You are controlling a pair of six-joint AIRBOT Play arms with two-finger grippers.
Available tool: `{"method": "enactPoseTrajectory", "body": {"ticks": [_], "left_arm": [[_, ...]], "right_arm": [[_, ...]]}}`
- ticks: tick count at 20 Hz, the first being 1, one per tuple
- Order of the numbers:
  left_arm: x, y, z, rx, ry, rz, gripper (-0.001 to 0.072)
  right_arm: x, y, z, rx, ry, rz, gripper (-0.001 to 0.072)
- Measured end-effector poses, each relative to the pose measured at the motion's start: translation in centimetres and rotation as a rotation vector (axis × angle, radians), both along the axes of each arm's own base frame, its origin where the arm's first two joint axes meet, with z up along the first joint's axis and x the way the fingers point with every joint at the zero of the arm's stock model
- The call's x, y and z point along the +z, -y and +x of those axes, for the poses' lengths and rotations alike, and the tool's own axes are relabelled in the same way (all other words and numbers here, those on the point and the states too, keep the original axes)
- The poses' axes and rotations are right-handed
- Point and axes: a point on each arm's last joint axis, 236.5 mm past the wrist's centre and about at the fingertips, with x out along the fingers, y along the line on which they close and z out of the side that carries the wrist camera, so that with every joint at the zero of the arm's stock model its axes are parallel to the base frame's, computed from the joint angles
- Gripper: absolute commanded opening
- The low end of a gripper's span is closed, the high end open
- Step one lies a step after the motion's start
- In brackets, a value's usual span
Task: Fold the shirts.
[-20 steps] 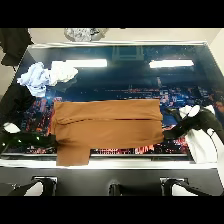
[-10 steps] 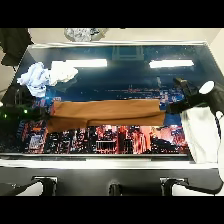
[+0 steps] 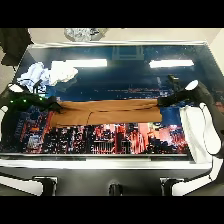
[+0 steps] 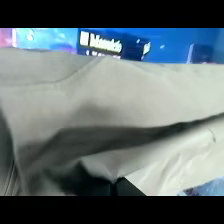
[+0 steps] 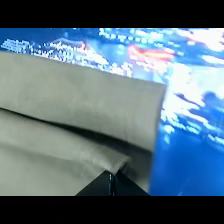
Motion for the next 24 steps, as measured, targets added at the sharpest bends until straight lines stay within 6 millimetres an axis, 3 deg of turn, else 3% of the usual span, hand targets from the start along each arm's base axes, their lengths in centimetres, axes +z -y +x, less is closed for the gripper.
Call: {"method": "enactPoseTrajectory", "body": {"ticks": [1,2,3,4,6,10,11,14,16,17,18,19,21,23,24], "left_arm": [[-0.5,0.1,0.1,-0.003,-0.012,-0.004,0.017],[-0.8,0.0,0.2,0.0,-0.019,-0.007,0.0359],[-0.8,-0.1,0.3,0.005,-0.024,-0.011,0.0416],[-0.6,-0.5,0.5,0.007,-0.023,-0.013,0.0416],[0.4,-1.4,0.7,0.009,-0.019,-0.019,0.0416],[3.9,-2.6,0.7,0.003,0.026,-0.016,0.0416],[4.8,-2.5,0.7,-0.002,0.044,-0.013,0.0416],[7.6,-1.3,0.6,-0.036,0.098,0.0,0.0415],[9.1,0.2,0.3,-0.069,0.128,0.003,0.0415],[9.7,0.9,0.2,-0.086,0.143,0.007,0.0414],[10.1,1.8,0.1,-0.106,0.153,0.008,0.0408],[10.4,2.6,-0.1,-0.126,0.16,0.006,0.0401],[10.8,4.6,-0.4,-0.171,0.166,0.004,0.0341],[10.7,7.0,-0.7,-0.223,0.171,0.001,0.0125],[10.5,8.5,-0.9,-0.255,0.172,-0.002,0.0085]], "right_arm": [[-0.4,-0.3,0.1,0.002,-0.003,0.003,0.0169],[-0.6,-0.3,0.2,0.002,-0.003,0.002,0.04],[-0.5,-0.1,0.3,0.005,0.002,-0.002,0.0614],[-0.1,0.2,0.3,0.018,0.006,-0.003,0.0699],[1.0,1.4,-0.4,0.043,0.006,-0.002,0.0698],[0.9,5.1,-3.0,0.001,-0.086,0.042,0.0682],[0.4,5.3,-3.5,-0.011,-0.114,0.064,0.0675],[-1.0,3.5,-4.3,-0.029,-0.17,0.17,0.0664],[-1.6,2.0,-4.2,-0.048,-0.197,0.226,0.0538],[-2.0,0.9,-4.2,-0.049,-0.211,0.248,0.04],[-2.5,0.3,-4.1,-0.049,-0.22,0.251,0.0171],[-3.0,-0.1,-4.0,-0.053,-0.224,0.247,0.0036],[-3.0,-1.0,-3.6,-0.055,-0.215,0.251,0.0034],[-1.7,-1.7,-2.8,-0.054,-0.171,0.263,0.0033],[-0.1,-2.1,-2.4,-0.047,-0.135,0.28,0.0033]]}}
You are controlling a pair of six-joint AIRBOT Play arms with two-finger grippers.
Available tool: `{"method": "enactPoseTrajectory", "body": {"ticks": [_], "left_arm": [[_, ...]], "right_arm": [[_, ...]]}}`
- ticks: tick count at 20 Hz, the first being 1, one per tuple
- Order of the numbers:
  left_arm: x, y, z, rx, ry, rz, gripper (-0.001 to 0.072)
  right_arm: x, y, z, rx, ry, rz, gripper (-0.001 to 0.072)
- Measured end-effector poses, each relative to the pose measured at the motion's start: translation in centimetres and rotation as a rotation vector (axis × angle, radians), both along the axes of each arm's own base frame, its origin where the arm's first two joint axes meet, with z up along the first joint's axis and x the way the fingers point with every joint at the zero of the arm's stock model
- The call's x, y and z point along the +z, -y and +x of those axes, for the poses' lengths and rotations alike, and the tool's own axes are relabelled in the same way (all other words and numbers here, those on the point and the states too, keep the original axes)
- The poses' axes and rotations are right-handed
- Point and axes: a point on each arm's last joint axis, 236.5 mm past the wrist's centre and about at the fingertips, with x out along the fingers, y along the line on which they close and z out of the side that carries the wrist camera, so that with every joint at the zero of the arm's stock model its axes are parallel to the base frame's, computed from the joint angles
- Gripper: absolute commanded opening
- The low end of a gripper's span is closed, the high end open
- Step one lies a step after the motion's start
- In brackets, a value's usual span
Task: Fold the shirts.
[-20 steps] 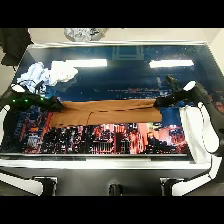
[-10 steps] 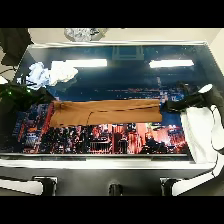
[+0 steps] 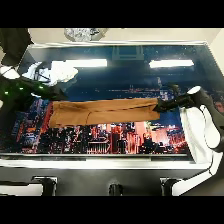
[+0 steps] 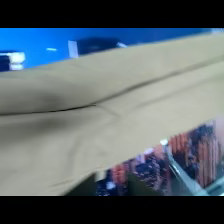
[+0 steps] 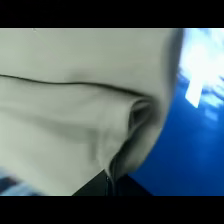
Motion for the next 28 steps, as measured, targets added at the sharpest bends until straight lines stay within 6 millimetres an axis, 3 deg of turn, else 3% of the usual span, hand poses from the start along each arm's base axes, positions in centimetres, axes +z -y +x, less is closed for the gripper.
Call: {"method": "enactPoseTrajectory", "body": {"ticks": [1,4,8,10,15,20,22,24,26,28], "left_arm": [[-0.3,1.5,0.0,-0.027,0.004,0.0,0.0044],[-1.8,8.1,-0.7,-0.105,0.009,-0.053,0.003],[-3.9,17.7,-2.2,-0.134,0.005,-0.17,0.0028],[-5.5,21.2,-2.7,-0.111,-0.008,-0.193,0.0027],[-9.1,28.2,-3.7,-0.032,-0.086,-0.27,0.0027],[-11.5,34.8,-7.0,-0.013,-0.19,-0.368,0.0026],[-11.3,36.1,-7.4,-0.016,-0.174,-0.391,0.0025],[-10.0,35.5,-6.2,-0.016,-0.114,-0.393,0.0025],[-7.2,33.3,-4.0,-0.016,-0.025,-0.382,0.0025],[-3.3,29.0,-0.7,0.011,0.096,-0.351,0.0026]], "right_arm": [[1.6,-0.4,0.2,0.008,0.034,0.008,0.0033],[7.6,-1.3,-0.1,0.039,0.148,0.015,0.0033],[15.5,-2.3,-2.3,0.084,0.284,-0.003,0.0033],[18.9,-2.9,-3.8,0.1,0.336,-0.011,0.0034],[25.5,-4.1,-7.9,0.116,0.447,-0.035,0.0035],[29.6,-4.9,-10.6,0.1,0.539,-0.054,0.0036],[30.0,-4.9,-10.9,0.096,0.547,-0.056,0.0035],[29.7,-5.0,-10.5,0.095,0.538,-0.047,0.0035],[29.3,-6.0,-9.6,0.11,0.538,-0.014,0.0035],[28.8,-8.4,-8.3,0.149,0.547,0.046,0.0035]]}}
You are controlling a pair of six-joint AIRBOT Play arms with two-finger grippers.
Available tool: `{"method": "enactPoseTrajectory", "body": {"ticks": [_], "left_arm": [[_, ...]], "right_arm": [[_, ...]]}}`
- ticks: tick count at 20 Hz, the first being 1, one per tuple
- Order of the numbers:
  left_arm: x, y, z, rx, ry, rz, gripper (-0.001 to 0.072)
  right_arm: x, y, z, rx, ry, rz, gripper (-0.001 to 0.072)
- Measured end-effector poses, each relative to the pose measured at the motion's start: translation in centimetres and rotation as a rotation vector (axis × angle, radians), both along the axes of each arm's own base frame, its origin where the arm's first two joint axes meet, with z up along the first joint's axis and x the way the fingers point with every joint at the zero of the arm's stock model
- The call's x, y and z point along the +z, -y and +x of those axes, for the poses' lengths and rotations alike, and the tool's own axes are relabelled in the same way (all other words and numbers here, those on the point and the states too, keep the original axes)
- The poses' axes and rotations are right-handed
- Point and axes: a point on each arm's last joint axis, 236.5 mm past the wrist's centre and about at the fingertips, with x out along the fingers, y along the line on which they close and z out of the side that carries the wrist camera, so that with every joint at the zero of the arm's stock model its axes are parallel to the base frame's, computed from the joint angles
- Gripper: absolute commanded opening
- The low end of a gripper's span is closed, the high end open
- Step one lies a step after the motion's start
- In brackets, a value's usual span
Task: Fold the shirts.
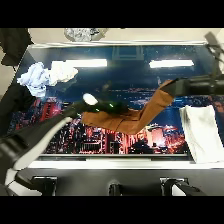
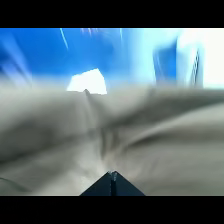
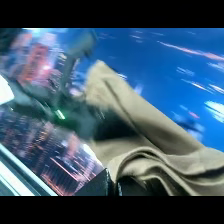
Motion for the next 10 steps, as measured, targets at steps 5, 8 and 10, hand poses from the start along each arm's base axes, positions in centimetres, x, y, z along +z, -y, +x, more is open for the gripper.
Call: {"method": "enactPoseTrajectory", "body": {"ticks": [5,8,10], "left_arm": [[11.4,-15.1,5.4,0.184,0.267,0.105,0.0027],[16.7,-22.4,4.9,0.275,0.361,0.161,0.0027],[19.5,-25.8,3.7,0.32,0.412,0.195,0.0027]], "right_arm": [[-2.0,-10.1,3.1,0.148,0.0,0.164,0.0036],[-4.4,-16.5,3.8,0.211,-0.052,0.261,0.0036],[-6.6,-19.9,3.9,0.235,-0.101,0.304,0.0092]]}}
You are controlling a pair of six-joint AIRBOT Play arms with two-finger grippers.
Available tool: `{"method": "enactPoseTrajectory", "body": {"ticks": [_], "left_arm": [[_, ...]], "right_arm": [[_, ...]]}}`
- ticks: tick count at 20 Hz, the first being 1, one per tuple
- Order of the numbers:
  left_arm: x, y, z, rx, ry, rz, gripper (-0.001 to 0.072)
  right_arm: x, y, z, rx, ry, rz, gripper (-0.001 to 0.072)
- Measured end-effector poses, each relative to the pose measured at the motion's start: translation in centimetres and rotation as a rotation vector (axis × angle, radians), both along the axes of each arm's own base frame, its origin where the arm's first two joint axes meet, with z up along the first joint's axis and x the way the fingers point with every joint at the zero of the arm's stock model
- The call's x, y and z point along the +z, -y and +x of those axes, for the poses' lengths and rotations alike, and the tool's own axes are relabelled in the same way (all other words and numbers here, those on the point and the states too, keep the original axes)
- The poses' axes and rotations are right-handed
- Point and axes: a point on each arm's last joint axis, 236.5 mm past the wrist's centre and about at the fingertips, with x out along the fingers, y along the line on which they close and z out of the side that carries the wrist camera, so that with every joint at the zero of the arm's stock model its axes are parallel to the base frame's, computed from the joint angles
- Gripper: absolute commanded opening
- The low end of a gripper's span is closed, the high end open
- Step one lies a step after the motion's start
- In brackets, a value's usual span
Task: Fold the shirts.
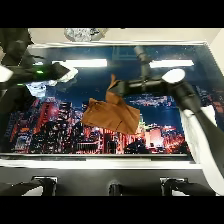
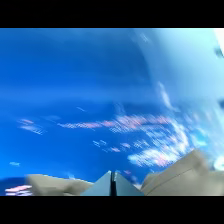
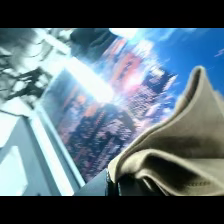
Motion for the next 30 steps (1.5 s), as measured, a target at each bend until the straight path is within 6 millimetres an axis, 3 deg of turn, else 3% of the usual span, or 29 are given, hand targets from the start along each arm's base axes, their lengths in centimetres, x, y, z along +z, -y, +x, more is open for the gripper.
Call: {"method": "enactPoseTrajectory", "body": {"ticks": [2,5,7,9,11,13,15,17,19,22,26,28,30], "left_arm": [[2.3,-1.6,-1.4,0.019,0.041,0.014,0.0027],[4.3,-2.8,-2.9,0.036,0.081,0.033,0.0027],[4.7,-3.0,-3.6,0.031,0.084,0.04,0.0027],[4.7,-3.3,-3.9,0.034,0.085,0.056,0.0028],[4.6,-3.7,-4.0,0.04,0.083,0.078,0.0028],[4.2,-4.2,-4.0,0.048,0.08,0.109,0.0028],[3.9,-4.8,-4.0,0.057,0.077,0.137,0.0028],[3.7,-5.1,-4.0,0.061,0.076,0.152,0.0028],[3.6,-5.2,-4.0,0.064,0.075,0.161,0.0028],[3.4,-5.3,-4.1,0.063,0.067,0.17,0.0028],[3.3,-5.3,-4.2,0.06,0.062,0.174,0.0028],[3.2,-5.3,-4.2,0.061,0.06,0.173,0.0028],[3.2,-5.3,-4.2,0.06,0.059,0.173,0.0028]], "right_arm": [[-2.2,-2.7,0.3,0.001,-0.042,0.02,0.0693],[-4.4,-4.4,1.5,-0.039,-0.059,0.019,0.0689],[-4.8,-3.7,2.4,-0.063,-0.052,0.016,0.0687],[-4.5,-1.0,3.6,-0.089,-0.024,-0.01,0.0687],[-4.8,3.5,4.3,-0.105,-0.005,-0.098,0.0687],[-7.1,9.7,3.7,-0.107,-0.05,-0.267,0.0669],[-11.4,16.1,1.0,-0.092,-0.187,-0.461,0.0668],[-15.2,19.4,-2.3,-0.084,-0.341,-0.536,0.0667],[-18.2,19.7,-4.2,-0.117,-0.445,-0.508,0.0632],[-21.4,17.8,-5.1,-0.175,-0.52,-0.419,0.0543],[-23.5,15.7,-4.9,-0.226,-0.571,-0.347,0.0508],[-24.1,15.3,-4.8,-0.238,-0.579,-0.334,0.0028],[-23.8,14.7,-4.6,-0.229,-0.566,-0.304,0.0034]]}}
